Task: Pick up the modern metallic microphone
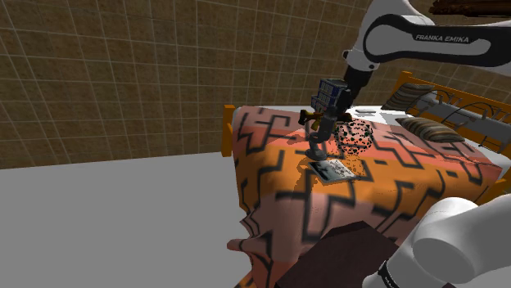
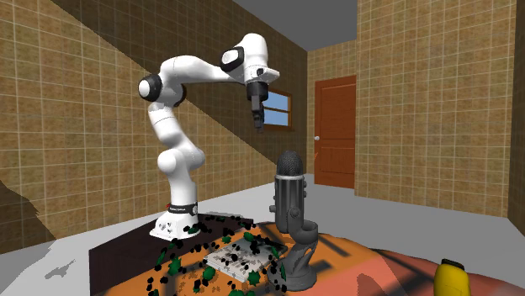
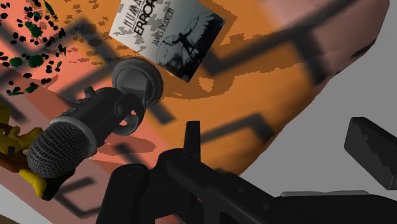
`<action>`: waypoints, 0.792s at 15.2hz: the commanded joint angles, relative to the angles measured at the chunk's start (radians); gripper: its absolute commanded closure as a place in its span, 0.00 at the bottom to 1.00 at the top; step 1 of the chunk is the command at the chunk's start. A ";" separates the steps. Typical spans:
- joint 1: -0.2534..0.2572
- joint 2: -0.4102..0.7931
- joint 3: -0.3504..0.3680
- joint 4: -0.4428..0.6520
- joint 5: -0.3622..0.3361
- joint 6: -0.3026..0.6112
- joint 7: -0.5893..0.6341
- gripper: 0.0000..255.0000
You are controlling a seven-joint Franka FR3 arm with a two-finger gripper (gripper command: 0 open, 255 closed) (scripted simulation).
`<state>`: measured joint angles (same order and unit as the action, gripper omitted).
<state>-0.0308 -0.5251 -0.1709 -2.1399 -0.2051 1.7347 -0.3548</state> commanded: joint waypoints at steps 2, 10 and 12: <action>-0.002 0.090 -0.054 0.065 -0.017 0.008 -0.104 0.00; -0.016 0.384 -0.181 0.304 -0.007 0.022 -0.383 0.00; -0.026 0.468 -0.205 0.379 0.008 0.020 -0.454 0.00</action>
<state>-0.0518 -0.1037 -0.3615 -1.7975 -0.2048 1.7509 -0.7682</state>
